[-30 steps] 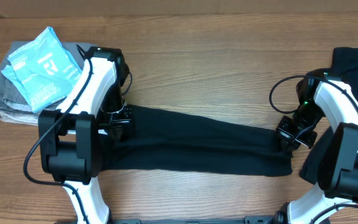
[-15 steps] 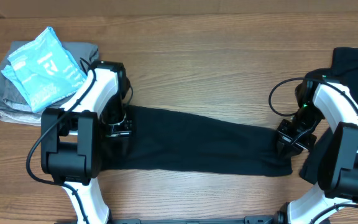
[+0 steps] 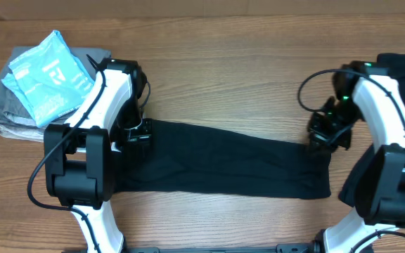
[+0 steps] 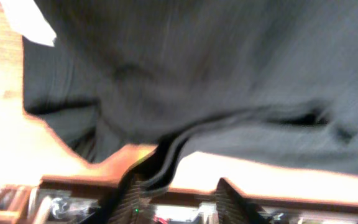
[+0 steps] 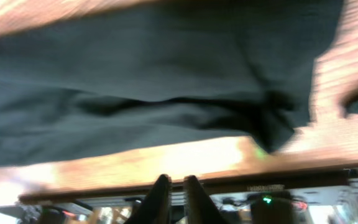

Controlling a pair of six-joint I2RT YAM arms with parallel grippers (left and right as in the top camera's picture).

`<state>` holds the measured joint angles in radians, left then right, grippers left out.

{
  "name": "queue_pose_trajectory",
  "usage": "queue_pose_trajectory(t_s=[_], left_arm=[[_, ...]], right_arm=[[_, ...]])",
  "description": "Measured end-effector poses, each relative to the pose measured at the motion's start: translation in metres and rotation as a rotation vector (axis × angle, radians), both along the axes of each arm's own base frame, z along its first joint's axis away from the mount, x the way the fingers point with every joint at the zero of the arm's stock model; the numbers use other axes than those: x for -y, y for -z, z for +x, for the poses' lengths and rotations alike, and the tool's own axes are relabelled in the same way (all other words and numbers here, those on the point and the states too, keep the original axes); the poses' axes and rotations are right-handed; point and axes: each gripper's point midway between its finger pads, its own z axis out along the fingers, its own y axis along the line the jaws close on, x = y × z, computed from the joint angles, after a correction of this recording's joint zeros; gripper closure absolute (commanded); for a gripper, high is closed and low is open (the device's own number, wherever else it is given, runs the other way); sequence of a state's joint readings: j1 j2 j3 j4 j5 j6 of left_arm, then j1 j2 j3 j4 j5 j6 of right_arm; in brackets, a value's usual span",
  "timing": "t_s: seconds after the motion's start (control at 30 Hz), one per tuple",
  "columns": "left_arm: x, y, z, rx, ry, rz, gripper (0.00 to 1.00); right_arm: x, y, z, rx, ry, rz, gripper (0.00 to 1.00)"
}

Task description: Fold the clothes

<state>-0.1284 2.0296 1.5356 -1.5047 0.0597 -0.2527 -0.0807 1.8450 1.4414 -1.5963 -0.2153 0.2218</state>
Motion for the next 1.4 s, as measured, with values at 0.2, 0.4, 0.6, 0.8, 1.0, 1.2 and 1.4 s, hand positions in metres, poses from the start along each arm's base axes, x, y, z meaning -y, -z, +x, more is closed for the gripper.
queue_pose_trajectory(t_s=[0.2, 0.4, 0.6, 0.8, 1.0, 1.2, 1.4], left_arm=[[0.007, 0.016, 0.030, 0.134, -0.010, -0.035, 0.91], [0.005, 0.024, 0.038, 0.173, -0.022, -0.043, 0.91], [-0.005, 0.026, 0.048, 0.207, -0.062, -0.085, 0.91], [-0.014, 0.025, 0.050, 0.209, -0.097, -0.102, 0.80], [-0.017, 0.025, 0.050, 0.211, -0.098, -0.113, 0.64], [-0.016, 0.025, 0.051, 0.212, -0.099, -0.120, 0.53], [-0.016, 0.025, 0.051, 0.212, -0.099, -0.121, 0.51]], right_arm=[[-0.060, 0.011, 0.020, 0.136, -0.196, 0.076, 0.96], [-0.137, 0.016, 0.026, 0.287, -0.465, 0.135, 0.96], [-0.218, 0.021, 0.014, 0.457, -0.765, 0.130, 0.96], [-0.258, 0.024, -0.002, 0.598, -0.961, -0.033, 0.92], [-0.275, 0.029, -0.003, 0.686, -1.003, -0.075, 0.82], [-0.270, 0.056, -0.009, 0.683, -0.999, -0.070, 0.73], [-0.276, 0.061, -0.016, 0.674, -0.991, -0.017, 0.68]])
